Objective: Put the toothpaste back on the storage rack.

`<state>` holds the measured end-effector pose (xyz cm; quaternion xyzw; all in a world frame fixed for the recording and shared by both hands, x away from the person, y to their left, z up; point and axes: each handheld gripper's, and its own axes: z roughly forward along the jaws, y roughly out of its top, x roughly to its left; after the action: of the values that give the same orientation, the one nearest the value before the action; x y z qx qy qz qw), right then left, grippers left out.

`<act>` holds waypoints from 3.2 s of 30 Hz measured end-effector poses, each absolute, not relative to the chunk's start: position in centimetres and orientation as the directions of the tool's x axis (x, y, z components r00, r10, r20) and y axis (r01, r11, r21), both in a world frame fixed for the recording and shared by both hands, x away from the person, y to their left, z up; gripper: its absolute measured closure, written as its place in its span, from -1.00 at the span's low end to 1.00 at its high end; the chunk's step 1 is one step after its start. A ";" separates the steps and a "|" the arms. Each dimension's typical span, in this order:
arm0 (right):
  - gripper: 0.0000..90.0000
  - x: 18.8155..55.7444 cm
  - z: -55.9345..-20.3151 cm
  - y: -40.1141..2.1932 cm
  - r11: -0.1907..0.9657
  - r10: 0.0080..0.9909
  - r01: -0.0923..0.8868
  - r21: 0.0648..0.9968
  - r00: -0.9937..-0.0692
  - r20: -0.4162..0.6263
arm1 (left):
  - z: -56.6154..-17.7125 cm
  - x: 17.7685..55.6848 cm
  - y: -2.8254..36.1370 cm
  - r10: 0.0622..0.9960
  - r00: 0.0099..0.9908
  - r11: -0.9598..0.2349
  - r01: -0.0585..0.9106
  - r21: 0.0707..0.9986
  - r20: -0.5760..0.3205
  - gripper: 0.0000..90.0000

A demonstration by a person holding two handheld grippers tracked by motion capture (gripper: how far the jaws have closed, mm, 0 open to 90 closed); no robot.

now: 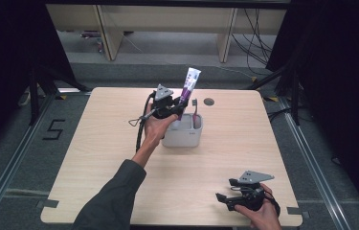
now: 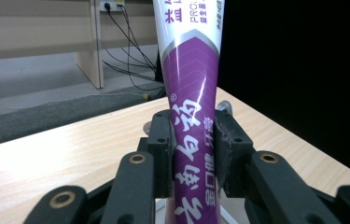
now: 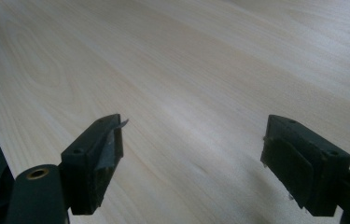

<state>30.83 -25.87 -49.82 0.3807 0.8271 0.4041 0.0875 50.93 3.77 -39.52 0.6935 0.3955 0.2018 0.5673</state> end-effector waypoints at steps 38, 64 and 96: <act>-0.52 30.7 -49.9 -25.7 0.367 0.707 0.581 0.726 -0.682 0.188 | -42.7 51.0 3.9 0.808 0.561 -0.057 0.381 0.923 -0.181 0.54; -0.52 30.8 -50.0 -25.6 0.393 0.699 0.572 0.720 -0.694 0.170 | -40.9 49.1 4.3 0.801 0.592 -0.204 0.410 0.889 -0.089 0.57; -0.52 30.8 -50.0 -25.6 0.381 0.705 0.576 0.723 -0.687 0.176 | -39.5 48.0 7.5 0.804 0.582 -0.189 0.449 0.873 -0.125 -0.18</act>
<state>30.75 -25.56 -49.95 0.3871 0.8271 0.3995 0.0805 47.99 7.48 -39.48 0.7488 0.4184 0.1847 0.4798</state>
